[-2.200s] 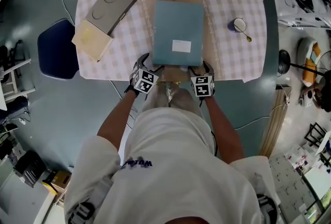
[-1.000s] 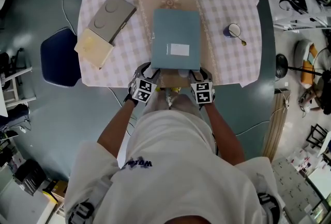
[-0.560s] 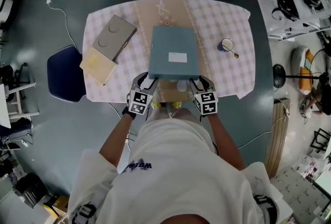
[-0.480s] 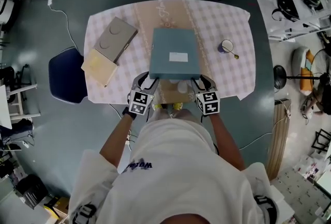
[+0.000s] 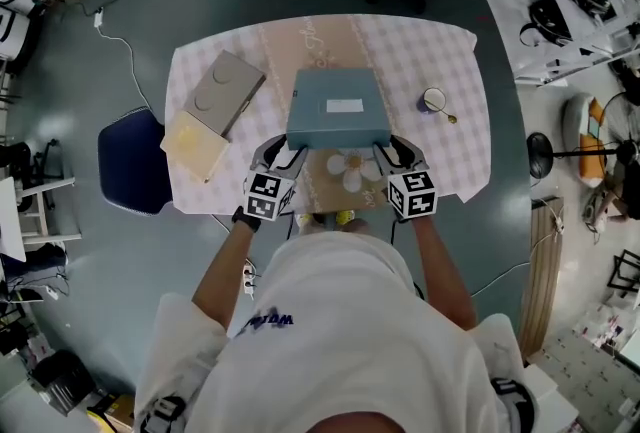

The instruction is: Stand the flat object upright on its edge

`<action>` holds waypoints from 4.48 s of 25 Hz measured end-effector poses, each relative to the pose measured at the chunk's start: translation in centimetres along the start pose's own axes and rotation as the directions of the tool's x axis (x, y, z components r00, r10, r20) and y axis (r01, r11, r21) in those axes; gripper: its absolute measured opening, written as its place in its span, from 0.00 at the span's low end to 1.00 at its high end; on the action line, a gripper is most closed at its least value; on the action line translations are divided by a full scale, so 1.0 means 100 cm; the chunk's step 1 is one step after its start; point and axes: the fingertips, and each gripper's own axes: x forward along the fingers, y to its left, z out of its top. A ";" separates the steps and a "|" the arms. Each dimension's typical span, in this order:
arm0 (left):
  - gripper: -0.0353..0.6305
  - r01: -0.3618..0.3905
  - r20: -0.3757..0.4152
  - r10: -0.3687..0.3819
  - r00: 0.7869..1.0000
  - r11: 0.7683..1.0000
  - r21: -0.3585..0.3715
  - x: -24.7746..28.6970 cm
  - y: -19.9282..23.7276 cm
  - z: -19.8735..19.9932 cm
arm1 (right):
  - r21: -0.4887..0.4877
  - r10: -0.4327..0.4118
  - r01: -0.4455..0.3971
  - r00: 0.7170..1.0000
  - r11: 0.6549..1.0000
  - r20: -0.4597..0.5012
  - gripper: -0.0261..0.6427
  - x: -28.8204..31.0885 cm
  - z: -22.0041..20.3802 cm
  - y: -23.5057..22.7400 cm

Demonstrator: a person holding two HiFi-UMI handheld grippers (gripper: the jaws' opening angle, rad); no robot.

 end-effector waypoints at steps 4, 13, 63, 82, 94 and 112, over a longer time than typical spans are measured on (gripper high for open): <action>0.36 0.011 0.017 -0.010 1.000 0.999 -0.043 -0.002 0.006 0.018 | -0.012 0.006 -0.005 0.999 1.000 0.047 0.28 -0.004 0.026 -0.001; 0.36 0.018 0.057 -0.014 0.998 0.997 -0.074 -0.010 0.013 0.047 | 0.016 0.021 -0.023 0.995 1.000 0.100 0.28 -0.008 0.056 -0.004; 0.36 0.004 0.110 0.007 0.994 0.995 -0.098 -0.013 0.017 0.091 | 0.157 0.027 -0.049 0.990 0.986 0.141 0.27 -0.012 0.084 -0.018; 0.36 -0.013 0.208 0.057 0.976 0.979 -0.206 0.014 0.051 0.121 | 0.213 0.021 -0.054 0.988 0.976 0.151 0.28 0.021 0.119 -0.040; 0.35 -0.010 0.238 0.075 0.968 0.965 -0.263 0.034 0.072 0.139 | 0.253 -0.011 -0.027 0.989 0.967 0.146 0.28 0.041 0.140 -0.057; 0.37 -0.023 0.256 0.084 0.963 0.973 -0.230 0.032 0.071 0.138 | 0.228 -0.059 0.011 0.977 0.974 0.206 0.36 0.036 0.138 -0.062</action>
